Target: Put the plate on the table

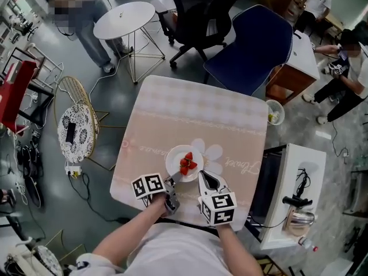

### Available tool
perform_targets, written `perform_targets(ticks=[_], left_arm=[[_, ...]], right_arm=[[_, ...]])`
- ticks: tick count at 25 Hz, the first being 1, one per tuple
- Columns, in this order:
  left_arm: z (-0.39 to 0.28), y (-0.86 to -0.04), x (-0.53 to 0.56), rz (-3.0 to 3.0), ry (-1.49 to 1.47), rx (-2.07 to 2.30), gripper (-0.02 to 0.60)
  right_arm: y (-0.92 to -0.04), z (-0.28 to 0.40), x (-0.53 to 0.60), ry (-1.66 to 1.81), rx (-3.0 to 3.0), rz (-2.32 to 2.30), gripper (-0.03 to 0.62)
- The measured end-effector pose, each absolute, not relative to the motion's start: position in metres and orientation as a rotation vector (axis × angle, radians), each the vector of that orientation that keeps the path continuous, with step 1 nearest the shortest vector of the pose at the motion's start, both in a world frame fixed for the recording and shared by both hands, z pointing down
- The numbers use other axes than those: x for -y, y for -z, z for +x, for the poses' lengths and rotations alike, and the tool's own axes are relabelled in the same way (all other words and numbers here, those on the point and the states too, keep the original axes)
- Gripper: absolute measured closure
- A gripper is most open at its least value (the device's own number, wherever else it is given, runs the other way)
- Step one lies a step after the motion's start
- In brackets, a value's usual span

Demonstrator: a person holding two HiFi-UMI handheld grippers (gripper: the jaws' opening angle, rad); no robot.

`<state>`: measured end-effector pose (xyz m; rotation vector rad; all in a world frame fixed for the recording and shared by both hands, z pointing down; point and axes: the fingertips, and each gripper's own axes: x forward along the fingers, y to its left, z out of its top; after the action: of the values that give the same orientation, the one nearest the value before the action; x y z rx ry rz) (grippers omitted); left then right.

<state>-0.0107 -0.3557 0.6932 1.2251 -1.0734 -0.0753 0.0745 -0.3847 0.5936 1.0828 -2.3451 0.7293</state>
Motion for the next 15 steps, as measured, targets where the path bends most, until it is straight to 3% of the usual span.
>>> perform_targets(ticks=[5,15], left_arm=[[-0.013,-0.692,0.353,1.252,-0.012,1.135,0.449],[-0.020,-0.692,0.337,1.252,-0.125,1.172,0.431]], right_arm=[[-0.595,0.069,0.383,-0.739,2.371,1.034,0.589],[-0.594,0.071,0.379,-0.733,2.371,1.032,0.589]])
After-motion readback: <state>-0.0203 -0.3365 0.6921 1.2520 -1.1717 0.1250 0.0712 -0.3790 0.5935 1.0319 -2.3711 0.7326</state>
